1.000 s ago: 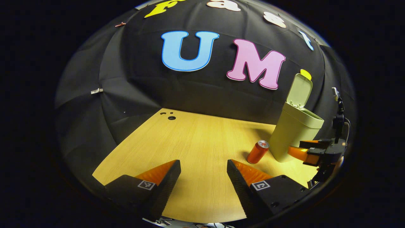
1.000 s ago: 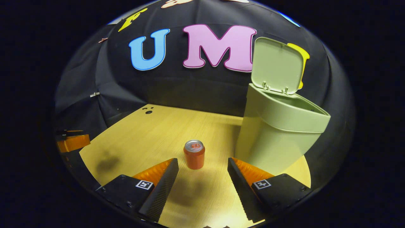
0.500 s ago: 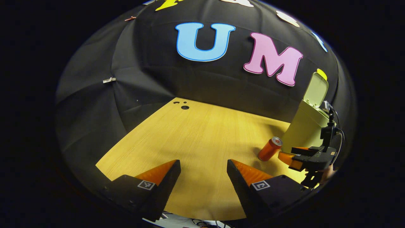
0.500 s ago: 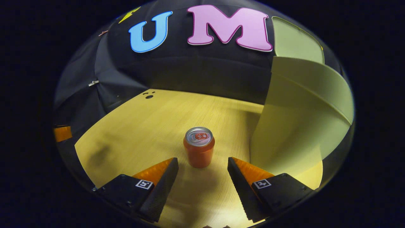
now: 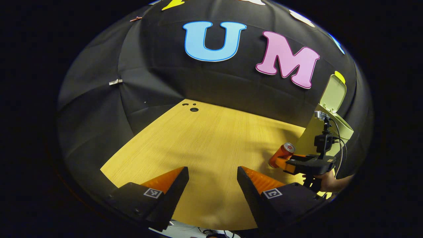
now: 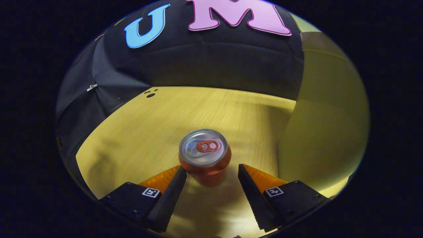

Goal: Press the lid of the desktop garbage bin to open it, pick up the crumpled paper on the desktop and throw it into the bin, then pick up the pop can on the desktop and drop it into the bin, and finally close the garbage bin lid.

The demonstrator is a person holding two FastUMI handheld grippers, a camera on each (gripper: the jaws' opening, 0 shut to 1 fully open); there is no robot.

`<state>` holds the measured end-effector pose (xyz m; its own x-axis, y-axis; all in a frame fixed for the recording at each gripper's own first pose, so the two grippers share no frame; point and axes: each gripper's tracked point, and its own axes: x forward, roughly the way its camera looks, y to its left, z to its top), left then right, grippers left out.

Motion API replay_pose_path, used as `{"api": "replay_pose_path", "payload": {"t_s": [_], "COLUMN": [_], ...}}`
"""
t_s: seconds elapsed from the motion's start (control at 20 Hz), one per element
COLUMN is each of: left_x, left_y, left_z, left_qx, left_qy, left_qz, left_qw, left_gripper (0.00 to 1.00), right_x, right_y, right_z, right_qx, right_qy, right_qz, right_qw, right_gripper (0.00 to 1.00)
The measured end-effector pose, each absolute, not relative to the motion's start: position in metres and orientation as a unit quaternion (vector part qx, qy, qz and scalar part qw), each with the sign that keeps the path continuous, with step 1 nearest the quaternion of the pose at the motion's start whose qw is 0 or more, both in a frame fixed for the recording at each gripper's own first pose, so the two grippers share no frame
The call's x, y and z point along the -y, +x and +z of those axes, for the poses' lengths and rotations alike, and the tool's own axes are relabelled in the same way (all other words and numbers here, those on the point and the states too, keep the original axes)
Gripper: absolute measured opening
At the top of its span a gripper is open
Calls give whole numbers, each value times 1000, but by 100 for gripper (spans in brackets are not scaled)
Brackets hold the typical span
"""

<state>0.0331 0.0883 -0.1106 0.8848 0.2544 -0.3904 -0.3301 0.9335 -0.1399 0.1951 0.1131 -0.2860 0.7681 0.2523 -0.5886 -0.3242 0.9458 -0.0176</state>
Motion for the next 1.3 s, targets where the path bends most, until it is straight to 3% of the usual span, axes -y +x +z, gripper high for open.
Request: {"api": "replay_pose_path", "payload": {"t_s": [0.5,0.6,0.85,0.95,1.0,1.3], "left_x": [-73,-69,-61,-60,-59,-52], "left_y": [40,41,41,39,37,29], "left_z": [-112,-111,-107,-108,-109,-116], "left_qx": [-198,-197,-193,-192,-191,-183], "left_qy": [-103,-102,-93,-93,-95,-106], "left_qz": [158,153,148,147,146,133], "left_qw": [962,963,965,966,966,968], "left_gripper": [94,94,95,95,94,94], "right_x": [-129,-130,-136,-140,-142,-151], "right_y": [223,223,213,208,206,190], "right_z": [-293,-294,-285,-273,-265,-188], "right_qx": [-298,-296,-291,-279,-272,-216], "right_qy": [-69,-73,-84,-93,-99,-111], "right_qz": [175,178,194,204,209,233], "right_qw": [936,935,933,934,934,942], "right_gripper": [98,84,83,78,82,83]}}
